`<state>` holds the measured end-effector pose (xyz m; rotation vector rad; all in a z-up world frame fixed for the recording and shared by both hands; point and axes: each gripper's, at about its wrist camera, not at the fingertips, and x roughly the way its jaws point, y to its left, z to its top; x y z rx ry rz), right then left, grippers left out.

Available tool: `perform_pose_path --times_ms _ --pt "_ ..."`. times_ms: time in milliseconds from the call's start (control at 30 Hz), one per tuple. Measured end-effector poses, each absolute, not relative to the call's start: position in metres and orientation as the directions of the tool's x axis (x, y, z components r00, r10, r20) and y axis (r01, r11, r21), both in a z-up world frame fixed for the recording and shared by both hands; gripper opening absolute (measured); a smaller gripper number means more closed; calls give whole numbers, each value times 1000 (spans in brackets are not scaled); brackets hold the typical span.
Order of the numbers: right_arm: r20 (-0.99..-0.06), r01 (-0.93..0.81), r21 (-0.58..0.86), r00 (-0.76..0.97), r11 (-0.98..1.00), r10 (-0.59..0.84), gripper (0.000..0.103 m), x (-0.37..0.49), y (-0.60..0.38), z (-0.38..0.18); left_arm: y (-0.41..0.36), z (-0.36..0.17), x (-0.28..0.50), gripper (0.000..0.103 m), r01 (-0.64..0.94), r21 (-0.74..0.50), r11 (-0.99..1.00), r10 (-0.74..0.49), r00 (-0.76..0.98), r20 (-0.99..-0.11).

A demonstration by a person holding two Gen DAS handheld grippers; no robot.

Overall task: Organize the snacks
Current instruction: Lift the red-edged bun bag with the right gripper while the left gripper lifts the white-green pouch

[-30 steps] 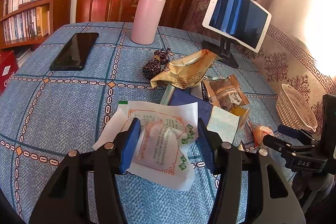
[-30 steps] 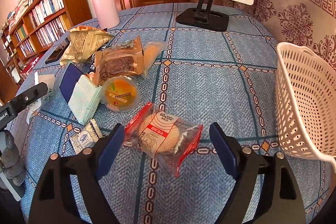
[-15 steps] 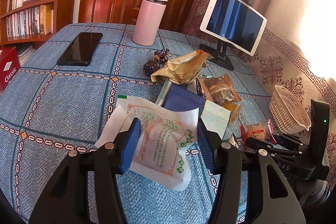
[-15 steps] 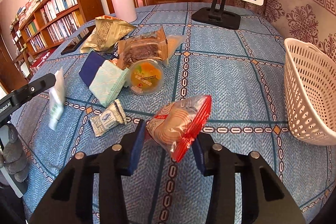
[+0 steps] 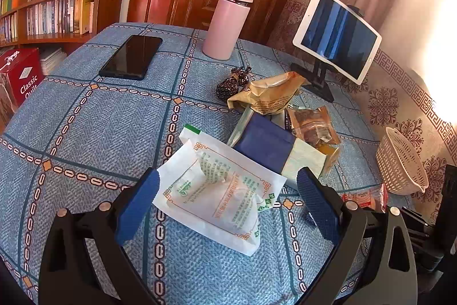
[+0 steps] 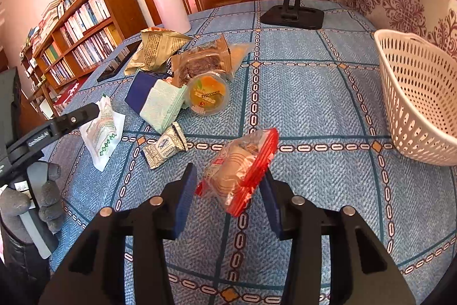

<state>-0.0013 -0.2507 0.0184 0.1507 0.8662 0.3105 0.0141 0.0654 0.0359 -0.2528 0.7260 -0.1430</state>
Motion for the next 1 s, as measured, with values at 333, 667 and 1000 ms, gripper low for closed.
perform_pose_path --times_ms 333,667,1000 --pt "-728 -207 287 588 935 354 56 -4 -251 8 59 15 46 99 27 -243 970 -204 638 -742" --pt "-721 -220 300 585 928 371 63 -9 -250 7 35 14 35 100 120 -216 969 -244 607 -757" --pt "-726 -218 283 587 934 357 64 -10 -248 7 13 11 33 100 185 -128 974 -216 599 -771"
